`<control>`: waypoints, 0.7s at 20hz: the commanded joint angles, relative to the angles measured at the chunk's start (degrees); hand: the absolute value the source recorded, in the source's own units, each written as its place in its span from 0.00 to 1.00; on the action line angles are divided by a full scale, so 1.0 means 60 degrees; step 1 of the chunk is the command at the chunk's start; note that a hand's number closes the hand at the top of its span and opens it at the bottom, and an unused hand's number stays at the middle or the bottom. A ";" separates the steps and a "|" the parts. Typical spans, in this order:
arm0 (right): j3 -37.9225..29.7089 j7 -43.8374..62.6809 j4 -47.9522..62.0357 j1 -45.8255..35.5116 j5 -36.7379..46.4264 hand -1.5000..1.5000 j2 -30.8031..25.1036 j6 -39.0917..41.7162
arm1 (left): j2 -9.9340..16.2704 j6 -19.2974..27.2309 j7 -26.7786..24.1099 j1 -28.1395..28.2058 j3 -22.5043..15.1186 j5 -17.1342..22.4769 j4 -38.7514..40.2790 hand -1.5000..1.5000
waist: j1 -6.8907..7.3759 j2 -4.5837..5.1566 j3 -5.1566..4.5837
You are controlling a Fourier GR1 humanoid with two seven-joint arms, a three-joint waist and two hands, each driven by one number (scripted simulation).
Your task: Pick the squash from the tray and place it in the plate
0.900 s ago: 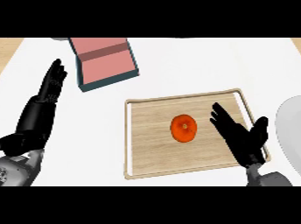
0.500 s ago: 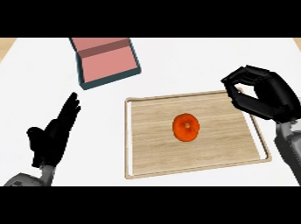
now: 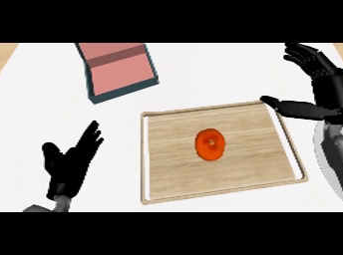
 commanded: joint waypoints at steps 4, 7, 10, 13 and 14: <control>0.0645 0.0801 -0.0325 -0.0237 0.0989 0.00 -0.1193 0.1281 | 0.0048 -0.0456 0.0274 -0.0036 0.0457 0.0155 0.0376 0.50 | -0.0119 -0.0023 -0.0027; 0.1372 0.1987 -0.0678 -0.0652 0.1277 0.00 -0.2215 0.2632 | -0.0273 -0.0443 -0.0216 0.0354 0.0188 0.0017 0.0535 0.50 | -0.0112 -0.0048 -0.0056; 0.2107 0.3079 -0.1483 -0.0865 0.1816 0.00 -0.2231 0.2890 | -0.0431 0.0036 0.0438 -0.0075 0.0092 -0.0204 0.0342 0.50 | -0.0156 -0.0054 -0.0038; 0.2509 0.3901 -0.2032 -0.0842 0.2187 0.00 -0.2118 0.3110 | -0.0124 -0.0237 0.0437 0.0192 0.0311 -0.0138 -0.0035 0.50 | -0.0070 -0.0048 -0.0027; 0.2483 0.4625 -0.2931 -0.0835 0.2065 0.00 -0.2112 0.3131 | -0.0261 -0.0451 0.0052 0.0081 0.0438 -0.0154 0.0708 0.50 | -0.0183 -0.0055 -0.0034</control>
